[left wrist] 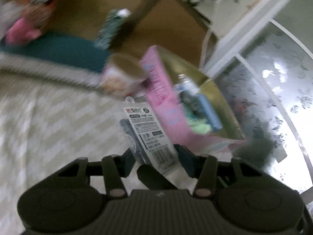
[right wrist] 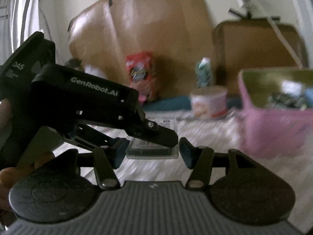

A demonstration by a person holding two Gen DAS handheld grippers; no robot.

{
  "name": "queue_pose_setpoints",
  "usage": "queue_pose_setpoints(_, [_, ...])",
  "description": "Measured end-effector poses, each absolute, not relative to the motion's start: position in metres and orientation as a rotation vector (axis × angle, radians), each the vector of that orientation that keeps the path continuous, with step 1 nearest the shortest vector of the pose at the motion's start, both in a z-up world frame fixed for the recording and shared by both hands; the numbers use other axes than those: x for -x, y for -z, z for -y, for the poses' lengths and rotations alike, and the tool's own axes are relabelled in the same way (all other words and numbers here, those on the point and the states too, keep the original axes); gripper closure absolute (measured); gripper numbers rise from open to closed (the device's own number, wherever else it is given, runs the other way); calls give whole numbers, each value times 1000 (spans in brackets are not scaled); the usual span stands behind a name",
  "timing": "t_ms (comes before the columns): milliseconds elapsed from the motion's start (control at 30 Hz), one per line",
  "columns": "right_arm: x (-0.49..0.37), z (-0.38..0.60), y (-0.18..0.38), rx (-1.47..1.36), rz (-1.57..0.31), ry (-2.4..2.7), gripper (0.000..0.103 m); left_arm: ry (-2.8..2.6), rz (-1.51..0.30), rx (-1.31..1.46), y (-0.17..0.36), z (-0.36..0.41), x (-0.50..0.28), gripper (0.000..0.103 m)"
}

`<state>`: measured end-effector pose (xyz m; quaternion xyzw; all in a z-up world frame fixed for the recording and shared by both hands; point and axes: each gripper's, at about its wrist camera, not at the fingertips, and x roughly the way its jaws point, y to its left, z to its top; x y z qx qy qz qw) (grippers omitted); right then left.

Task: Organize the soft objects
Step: 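Lift the card packet with the right tool and carry it over the pink tin, then lower the card packet into the pink tin and open the right tool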

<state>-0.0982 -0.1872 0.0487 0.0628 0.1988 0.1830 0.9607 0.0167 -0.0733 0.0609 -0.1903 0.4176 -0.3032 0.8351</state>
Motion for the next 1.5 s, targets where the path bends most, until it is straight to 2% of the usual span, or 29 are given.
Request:
queue_pose_setpoints(133, [92, 215, -66, -102, -316, -276, 42, 715, -841, 333, -82, 124, -38, 56])
queue_pose_setpoints(300, [80, 263, -76, -102, -268, -138, 42, 807, -845, 288, -85, 191, -71, 56])
queue_pose_setpoints(600, [47, 327, -61, -108, -327, 2, 43, 833, -907, 261, -57, 257, -109, 54])
queue_pose_setpoints(733, [27, 337, -54, -100, -358, 45, 42, 815, -901, 244, -53, 266, -115, 43])
queue_pose_setpoints(767, [23, 338, -52, -97, -366, 70, 42, 810, -892, 236, -54, 266, -113, 36])
queue_pose_setpoints(833, [18, 341, -49, -103, -381, 107, 41, 814, -856, 225, -60, 260, -106, 28])
queue_pose_setpoints(1000, [29, 345, -51, -149, -357, 138, 40, 826, -754, 242, -79, 231, -83, 28])
queue_pose_setpoints(1200, [51, 329, -59, -144, -296, 151, 41, 788, -616, 237, -96, 167, -42, 22])
queue_pose_setpoints(1400, [68, 290, -71, -121, -226, 90, 41, 646, -568, 205, -81, 83, -3, 21])
queue_pose_setpoints(1500, [71, 262, -71, -111, -227, 19, 40, 535, -573, 190, -67, 44, 8, 16])
